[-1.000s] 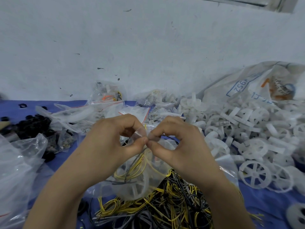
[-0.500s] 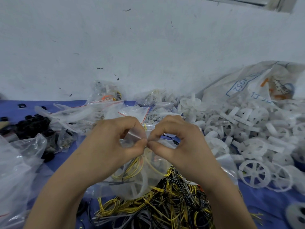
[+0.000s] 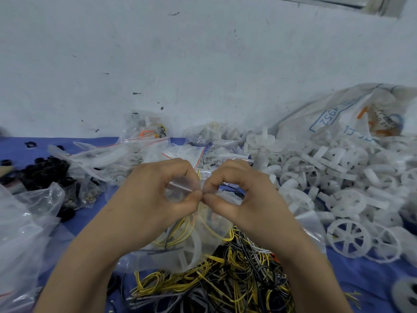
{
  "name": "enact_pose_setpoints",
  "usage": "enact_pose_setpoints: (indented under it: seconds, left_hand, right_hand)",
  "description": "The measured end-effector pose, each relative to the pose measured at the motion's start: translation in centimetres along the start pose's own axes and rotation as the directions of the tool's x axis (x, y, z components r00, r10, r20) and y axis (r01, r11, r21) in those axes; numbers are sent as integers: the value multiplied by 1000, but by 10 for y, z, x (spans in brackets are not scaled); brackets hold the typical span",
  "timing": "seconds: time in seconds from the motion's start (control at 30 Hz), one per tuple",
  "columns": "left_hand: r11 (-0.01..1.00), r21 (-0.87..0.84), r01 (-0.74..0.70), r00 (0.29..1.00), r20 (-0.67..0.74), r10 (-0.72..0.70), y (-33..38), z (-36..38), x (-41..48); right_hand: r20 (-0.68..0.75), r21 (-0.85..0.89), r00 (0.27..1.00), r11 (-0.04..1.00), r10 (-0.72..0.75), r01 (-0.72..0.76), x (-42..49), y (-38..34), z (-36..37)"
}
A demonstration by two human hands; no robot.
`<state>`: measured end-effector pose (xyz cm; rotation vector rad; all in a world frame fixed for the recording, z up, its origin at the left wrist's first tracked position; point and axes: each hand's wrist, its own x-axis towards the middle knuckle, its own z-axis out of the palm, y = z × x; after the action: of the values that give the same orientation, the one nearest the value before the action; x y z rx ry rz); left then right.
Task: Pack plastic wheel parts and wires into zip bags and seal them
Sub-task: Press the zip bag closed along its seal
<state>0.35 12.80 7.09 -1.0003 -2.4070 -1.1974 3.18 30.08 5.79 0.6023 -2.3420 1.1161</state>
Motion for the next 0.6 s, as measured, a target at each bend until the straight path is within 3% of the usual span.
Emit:
enact_pose_setpoints:
  seconds: [0.6]
  left_hand:
    - [999, 35, 39, 997, -61, -37, -1, -3, -1]
  right_hand:
    - [-9, -19, 1000, 1000, 18, -18, 0, 10, -2]
